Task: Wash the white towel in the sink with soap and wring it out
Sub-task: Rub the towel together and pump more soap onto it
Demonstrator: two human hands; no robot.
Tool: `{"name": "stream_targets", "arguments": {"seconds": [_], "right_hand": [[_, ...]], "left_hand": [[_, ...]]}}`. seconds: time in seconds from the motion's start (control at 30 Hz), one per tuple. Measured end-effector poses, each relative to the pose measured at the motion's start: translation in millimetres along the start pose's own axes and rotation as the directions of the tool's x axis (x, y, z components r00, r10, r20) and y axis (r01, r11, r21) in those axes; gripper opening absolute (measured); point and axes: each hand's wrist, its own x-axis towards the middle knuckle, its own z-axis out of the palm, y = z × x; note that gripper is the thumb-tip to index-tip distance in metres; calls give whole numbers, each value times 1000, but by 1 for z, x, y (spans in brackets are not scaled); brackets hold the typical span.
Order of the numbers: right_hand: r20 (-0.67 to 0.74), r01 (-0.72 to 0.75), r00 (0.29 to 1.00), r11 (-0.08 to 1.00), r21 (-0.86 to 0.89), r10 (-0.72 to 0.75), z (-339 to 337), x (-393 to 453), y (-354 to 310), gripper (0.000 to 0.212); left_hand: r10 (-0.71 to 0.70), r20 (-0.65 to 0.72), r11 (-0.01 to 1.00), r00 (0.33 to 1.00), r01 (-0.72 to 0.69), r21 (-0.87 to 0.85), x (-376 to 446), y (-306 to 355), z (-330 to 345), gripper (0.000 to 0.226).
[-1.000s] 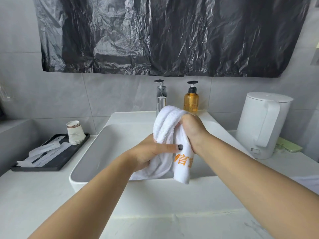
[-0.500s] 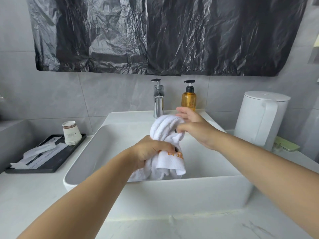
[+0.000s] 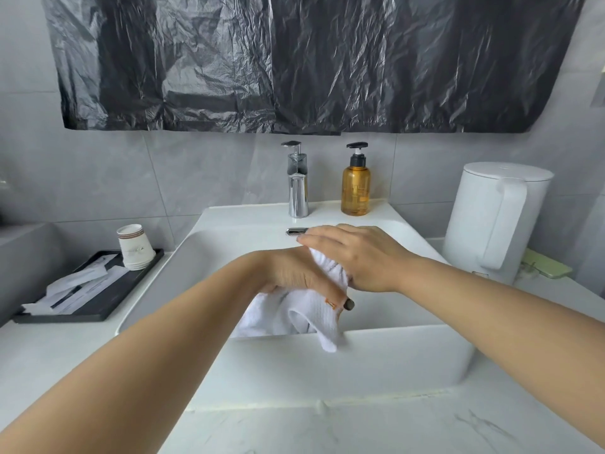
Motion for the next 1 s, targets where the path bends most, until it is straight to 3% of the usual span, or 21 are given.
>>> {"name": "stream_targets", "arguments": {"seconds": [0.07, 0.13, 0.23, 0.33, 0.53, 0.67, 0.77, 0.9, 1.0], "right_hand": [[40, -65, 997, 997, -34, 66, 2, 0, -2, 86], [167, -191, 965, 979, -74, 201, -2, 2, -8, 66], [347, -293, 877, 943, -160, 331, -8, 11, -20, 35], [495, -370, 775, 917, -150, 393, -10, 19, -28, 20], [694, -609, 553, 792, -40, 460, -9, 31, -23, 18], [806, -660, 432, 751, -24, 405, -16, 36, -20, 13], [854, -792, 389, 599, 117, 346, -23, 39, -20, 21], [866, -806, 374, 577, 128, 331, -14, 36, -23, 12], [865, -874, 404, 406, 268, 297, -13, 32, -20, 5]], "left_hand": [[-72, -58, 993, 996, 77, 89, 2, 3, -1, 33], [-129, -153, 965, 980, 159, 208, 6, 3, -1, 35], [-159, -298, 856, 941, 281, 434, 14, -3, 0, 35], [-140, -349, 773, 927, 323, 546, 19, -9, 4, 35], [74, -440, 551, 895, 331, 766, 18, -10, 12, 35], [279, -457, 421, 845, 320, 849, 17, -19, 12, 30], [443, -414, 311, 795, 297, 903, 15, -27, 13, 30], [622, -350, 167, 700, 318, 933, 18, -37, 6, 43], [580, -402, 187, 709, 365, 912, 22, -37, 1, 49]]}}
